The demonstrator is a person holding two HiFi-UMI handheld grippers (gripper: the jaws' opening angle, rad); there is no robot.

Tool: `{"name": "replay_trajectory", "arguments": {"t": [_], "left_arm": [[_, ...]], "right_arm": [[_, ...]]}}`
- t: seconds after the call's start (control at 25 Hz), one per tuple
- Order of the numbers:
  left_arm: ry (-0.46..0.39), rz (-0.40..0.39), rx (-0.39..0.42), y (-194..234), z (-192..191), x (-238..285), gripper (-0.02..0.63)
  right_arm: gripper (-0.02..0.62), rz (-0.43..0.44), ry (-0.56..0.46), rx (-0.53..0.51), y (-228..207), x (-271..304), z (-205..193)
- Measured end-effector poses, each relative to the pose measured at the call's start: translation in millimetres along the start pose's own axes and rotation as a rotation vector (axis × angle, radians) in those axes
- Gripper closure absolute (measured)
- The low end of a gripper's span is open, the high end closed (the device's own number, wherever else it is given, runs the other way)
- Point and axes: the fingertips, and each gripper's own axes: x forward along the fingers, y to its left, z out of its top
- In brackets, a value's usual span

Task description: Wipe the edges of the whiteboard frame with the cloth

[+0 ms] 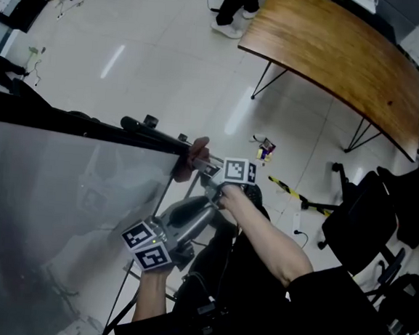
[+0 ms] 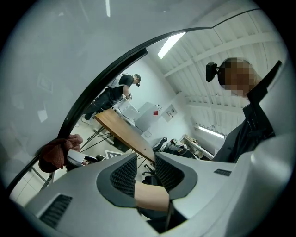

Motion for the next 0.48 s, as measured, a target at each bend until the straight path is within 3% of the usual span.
{"name": "replay_trajectory", "arguments": {"t": [0.12,0.36,0.48], "left_arm": [[0.004,-0.002,-0.002,1,-1,-1,0.491],[0.005,-0.002,-0.009,4,-4,-1,0.491],[0.005,-0.001,-0.012,4,-3,-1,0.491]], "right_arm": [[0.488,-0.039,0.020,-0.099,-4,1,0],[0.488,-0.202,0.088,-0.446,-16,2,2],[0.489,-0.245,0.115,-0.527,-20,7,0]]}}
